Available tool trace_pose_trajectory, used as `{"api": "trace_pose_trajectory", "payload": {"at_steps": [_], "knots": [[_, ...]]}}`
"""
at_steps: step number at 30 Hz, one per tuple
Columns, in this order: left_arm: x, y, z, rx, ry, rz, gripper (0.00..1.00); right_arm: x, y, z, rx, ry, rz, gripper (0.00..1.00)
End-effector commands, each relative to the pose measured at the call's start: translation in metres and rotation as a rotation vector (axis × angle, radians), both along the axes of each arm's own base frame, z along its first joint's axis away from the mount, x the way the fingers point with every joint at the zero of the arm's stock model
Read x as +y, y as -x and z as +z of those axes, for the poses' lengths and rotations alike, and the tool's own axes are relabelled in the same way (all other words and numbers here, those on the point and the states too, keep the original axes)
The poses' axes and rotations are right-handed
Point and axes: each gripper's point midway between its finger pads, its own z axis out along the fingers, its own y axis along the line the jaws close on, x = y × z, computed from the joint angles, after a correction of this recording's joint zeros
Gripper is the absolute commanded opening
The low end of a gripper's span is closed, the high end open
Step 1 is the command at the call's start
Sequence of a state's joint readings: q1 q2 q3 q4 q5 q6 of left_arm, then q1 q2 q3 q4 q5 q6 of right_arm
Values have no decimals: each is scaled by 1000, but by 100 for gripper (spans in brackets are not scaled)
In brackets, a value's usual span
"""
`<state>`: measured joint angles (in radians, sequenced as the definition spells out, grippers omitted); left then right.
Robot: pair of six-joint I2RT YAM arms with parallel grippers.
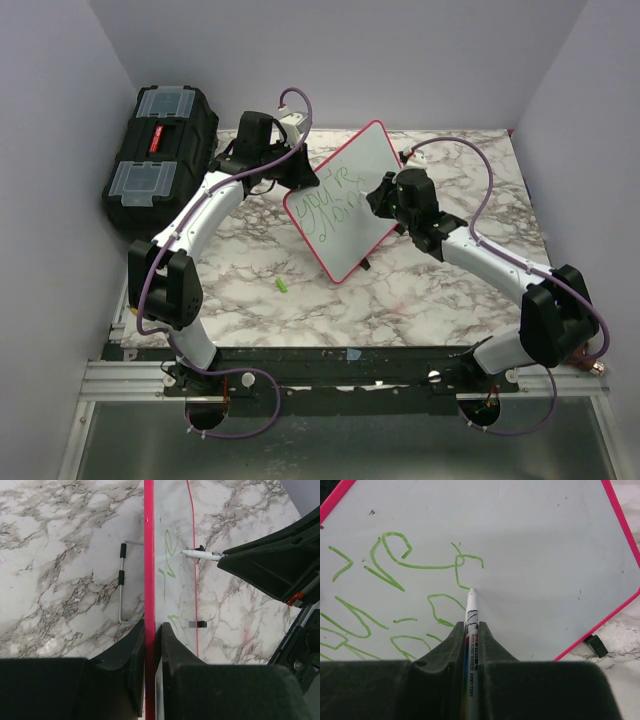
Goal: Write a sentence on the whiteboard
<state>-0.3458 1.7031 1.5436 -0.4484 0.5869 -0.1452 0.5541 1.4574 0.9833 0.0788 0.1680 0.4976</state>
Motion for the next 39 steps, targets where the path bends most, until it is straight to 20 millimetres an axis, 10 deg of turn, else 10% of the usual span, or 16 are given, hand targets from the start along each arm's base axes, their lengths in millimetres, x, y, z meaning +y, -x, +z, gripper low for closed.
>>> {"api": "trace_pose_trajectory", "payload": {"at_steps": [1, 39], "knots": [[-8, 26, -19, 45, -43, -89, 0, -4, -2, -13, 51, 35, -36, 1], [-9, 25, -16, 42, -41, -96, 0, 7, -25, 5, -1, 19, -43, 1]]}}
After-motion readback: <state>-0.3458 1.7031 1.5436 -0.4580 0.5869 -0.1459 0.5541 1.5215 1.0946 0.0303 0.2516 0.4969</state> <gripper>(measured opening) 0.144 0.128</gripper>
